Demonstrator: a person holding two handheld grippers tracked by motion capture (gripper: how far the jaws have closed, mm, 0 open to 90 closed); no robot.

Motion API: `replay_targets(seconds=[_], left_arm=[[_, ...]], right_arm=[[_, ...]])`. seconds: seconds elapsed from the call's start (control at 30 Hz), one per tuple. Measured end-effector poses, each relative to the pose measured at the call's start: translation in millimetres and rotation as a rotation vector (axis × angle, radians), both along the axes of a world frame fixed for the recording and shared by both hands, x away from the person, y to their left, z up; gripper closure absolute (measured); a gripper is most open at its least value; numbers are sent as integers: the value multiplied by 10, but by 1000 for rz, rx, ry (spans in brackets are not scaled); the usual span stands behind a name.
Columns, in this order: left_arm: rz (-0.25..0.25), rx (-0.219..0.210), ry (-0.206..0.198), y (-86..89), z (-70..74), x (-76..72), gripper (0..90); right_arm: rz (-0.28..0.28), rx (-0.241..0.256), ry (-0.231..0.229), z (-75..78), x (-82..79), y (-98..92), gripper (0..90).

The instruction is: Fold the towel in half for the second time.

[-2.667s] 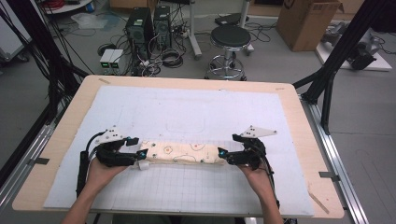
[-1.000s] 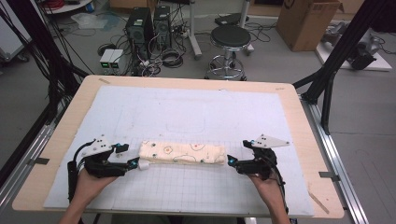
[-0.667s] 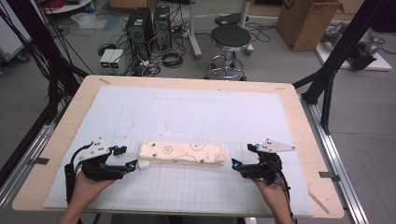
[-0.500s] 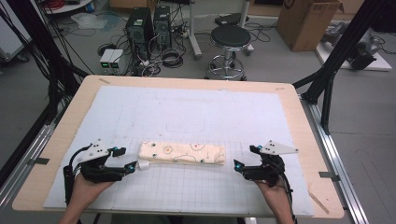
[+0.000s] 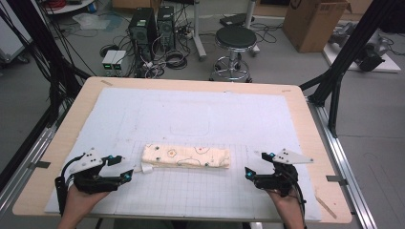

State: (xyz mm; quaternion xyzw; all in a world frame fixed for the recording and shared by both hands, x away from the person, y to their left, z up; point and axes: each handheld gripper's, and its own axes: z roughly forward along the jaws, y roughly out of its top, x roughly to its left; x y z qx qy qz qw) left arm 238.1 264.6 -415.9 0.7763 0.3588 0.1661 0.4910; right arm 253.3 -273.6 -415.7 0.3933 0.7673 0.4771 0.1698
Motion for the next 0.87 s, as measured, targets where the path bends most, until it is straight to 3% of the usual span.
replay_targets(seconds=[0.5, 0.87], left_arm=[[5, 18, -4, 56, -10, -142, 299], [3, 25, -11, 39, -12, -139, 299]], right_arm=[[1, -20, 6, -38, -101, -23, 126], [12, -28, 15, -73, -85, 25, 126]])
